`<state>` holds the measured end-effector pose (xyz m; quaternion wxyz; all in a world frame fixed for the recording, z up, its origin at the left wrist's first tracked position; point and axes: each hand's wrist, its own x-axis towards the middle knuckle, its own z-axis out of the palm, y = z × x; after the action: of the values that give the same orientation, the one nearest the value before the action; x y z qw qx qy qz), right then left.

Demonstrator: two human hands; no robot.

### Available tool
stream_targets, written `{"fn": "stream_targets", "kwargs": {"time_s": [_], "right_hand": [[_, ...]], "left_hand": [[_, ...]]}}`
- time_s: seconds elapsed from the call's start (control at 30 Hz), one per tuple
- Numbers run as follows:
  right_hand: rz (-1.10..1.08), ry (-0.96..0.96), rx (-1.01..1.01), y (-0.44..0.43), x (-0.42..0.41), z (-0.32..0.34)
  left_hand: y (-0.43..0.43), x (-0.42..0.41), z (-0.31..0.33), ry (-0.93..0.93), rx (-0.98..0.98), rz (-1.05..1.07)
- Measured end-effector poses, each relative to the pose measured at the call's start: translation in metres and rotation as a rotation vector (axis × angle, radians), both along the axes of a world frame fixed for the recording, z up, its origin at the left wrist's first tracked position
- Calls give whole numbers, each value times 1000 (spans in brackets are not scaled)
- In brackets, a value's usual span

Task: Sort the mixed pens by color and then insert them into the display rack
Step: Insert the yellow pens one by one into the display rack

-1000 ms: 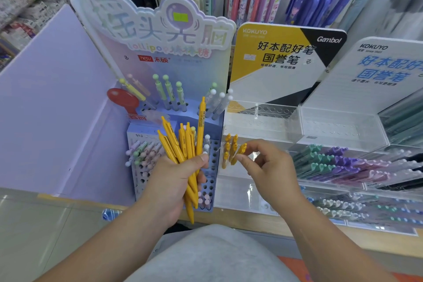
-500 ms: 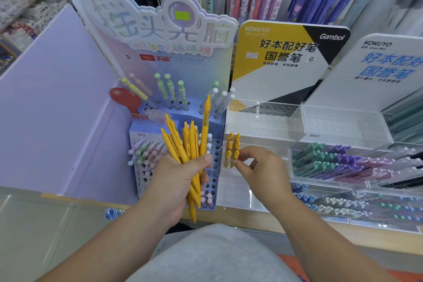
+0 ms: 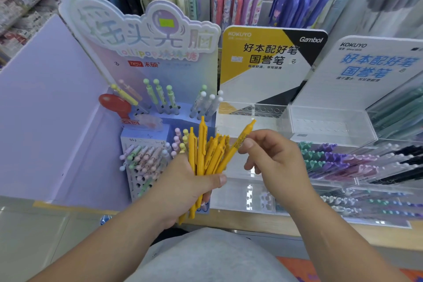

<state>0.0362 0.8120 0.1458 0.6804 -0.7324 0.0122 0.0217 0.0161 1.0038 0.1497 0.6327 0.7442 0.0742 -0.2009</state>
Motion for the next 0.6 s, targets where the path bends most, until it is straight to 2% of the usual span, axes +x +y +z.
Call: {"fn": "stream_targets", "kwargs": {"time_s": [0.17, 0.33, 0.43, 0.6], "right_hand": [[-17, 42, 141, 0, -5, 8], [-61, 63, 115, -5, -7, 8], [-65, 80, 105, -8, -6, 3], [-41, 164, 201, -10, -4, 0]], "left_hand": [[-6, 1, 1, -38, 137, -36], [-9, 1, -2, -52, 233, -110], [-10, 1, -5, -34, 251, -105], [-10, 0, -7, -66, 247, -59]]}}
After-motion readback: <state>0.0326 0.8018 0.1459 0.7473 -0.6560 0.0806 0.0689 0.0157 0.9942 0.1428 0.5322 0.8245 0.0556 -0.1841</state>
